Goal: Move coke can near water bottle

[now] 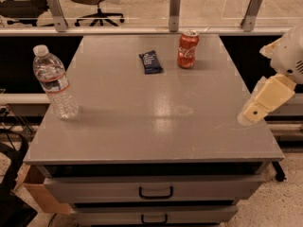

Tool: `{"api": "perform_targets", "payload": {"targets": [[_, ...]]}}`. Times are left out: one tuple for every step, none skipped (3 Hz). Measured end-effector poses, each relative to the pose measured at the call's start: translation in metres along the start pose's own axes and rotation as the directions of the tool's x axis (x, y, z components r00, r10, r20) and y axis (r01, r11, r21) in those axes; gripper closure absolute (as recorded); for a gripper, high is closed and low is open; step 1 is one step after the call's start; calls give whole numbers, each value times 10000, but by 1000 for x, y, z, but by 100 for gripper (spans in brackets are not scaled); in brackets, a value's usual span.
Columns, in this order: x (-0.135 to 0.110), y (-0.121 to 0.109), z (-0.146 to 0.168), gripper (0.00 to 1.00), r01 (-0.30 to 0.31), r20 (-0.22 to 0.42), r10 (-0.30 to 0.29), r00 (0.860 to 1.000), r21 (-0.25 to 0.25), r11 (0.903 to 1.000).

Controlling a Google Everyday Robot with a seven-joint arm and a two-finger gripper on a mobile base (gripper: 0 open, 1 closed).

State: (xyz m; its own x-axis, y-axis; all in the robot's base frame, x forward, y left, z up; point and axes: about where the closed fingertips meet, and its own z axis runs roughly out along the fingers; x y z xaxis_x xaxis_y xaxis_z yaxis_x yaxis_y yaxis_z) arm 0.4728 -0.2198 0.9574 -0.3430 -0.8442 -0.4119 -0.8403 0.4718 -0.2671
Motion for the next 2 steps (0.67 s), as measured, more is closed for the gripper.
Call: {"api": "perform_targets", "payload": {"targets": [[-10, -13, 33, 0, -1289, 1966, 1302, 9718, -193, 9915], [-30, -25, 59, 0, -1932, 4062, 1923, 8933, -392, 9804]]}}
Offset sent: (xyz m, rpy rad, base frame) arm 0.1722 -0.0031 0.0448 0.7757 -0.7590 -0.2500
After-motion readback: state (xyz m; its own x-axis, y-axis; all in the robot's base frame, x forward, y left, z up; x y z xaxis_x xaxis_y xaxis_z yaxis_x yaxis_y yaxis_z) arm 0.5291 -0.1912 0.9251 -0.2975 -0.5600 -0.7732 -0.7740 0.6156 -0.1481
